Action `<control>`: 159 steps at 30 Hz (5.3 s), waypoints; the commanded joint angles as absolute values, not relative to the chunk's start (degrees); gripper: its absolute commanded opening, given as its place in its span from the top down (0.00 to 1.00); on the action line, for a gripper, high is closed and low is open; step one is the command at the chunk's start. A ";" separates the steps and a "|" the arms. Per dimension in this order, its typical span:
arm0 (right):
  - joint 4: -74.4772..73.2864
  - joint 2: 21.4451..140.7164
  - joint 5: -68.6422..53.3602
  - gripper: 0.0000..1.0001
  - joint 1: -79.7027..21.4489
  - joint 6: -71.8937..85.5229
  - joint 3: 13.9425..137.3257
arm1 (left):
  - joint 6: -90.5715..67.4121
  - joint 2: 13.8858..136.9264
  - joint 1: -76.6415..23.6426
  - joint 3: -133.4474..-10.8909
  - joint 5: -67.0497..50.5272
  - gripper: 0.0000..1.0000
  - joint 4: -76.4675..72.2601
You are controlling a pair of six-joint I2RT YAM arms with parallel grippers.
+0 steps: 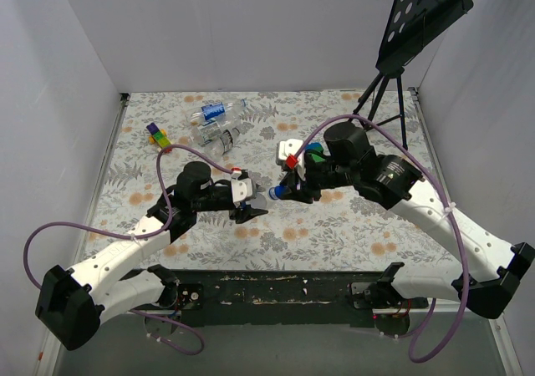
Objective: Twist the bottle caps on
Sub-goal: Screw the bottle cap onto the plastic bottle.
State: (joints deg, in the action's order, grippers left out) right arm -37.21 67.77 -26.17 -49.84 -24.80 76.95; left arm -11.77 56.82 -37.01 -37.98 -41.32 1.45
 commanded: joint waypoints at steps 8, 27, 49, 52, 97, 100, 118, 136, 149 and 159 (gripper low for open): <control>-37.53 69.17 -27.86 0.89 -49.66 -26.98 79.10 | -11.60 56.69 -37.62 -40.43 -43.86 0.98 2.20; -42.10 72.77 -32.69 0.89 -50.36 -33.31 81.47 | -11.78 58.80 -37.53 -42.72 -48.87 1.00 5.54; -38.50 77.43 -32.43 0.91 -50.36 -31.91 81.12 | -13.10 54.58 -36.12 -36.56 -41.40 1.00 -8.79; -39.20 79.27 -32.87 0.91 -50.19 -31.73 83.05 | -12.04 54.49 -36.12 -36.39 -40.52 1.00 -10.01; -28.49 85.08 -13.81 0.93 -48.51 18.53 81.13 | -16.43 62.14 -40.52 -30.23 -9.76 1.00 -34.19; -25.67 84.73 -11.52 0.92 -49.74 24.77 78.58 | -18.10 62.14 -40.61 -30.06 -9.23 1.00 -34.98; -21.00 86.04 -10.89 0.90 -52.39 37.09 77.08 | -12.40 62.75 -45.09 -26.37 2.64 1.00 -40.78; -26.28 81.13 -13.36 0.83 -47.90 26.19 79.72 | -15.55 63.46 -45.18 -30.41 -7.73 1.00 -30.86; -27.52 78.23 -20.73 0.96 -43.51 17.67 79.90 | -18.10 64.07 -41.14 -34.10 -24.86 1.00 -23.47; -26.19 75.15 -26.19 0.99 -41.57 6.96 79.01 | -21.09 66.88 -35.51 -38.05 -40.77 1.00 -17.94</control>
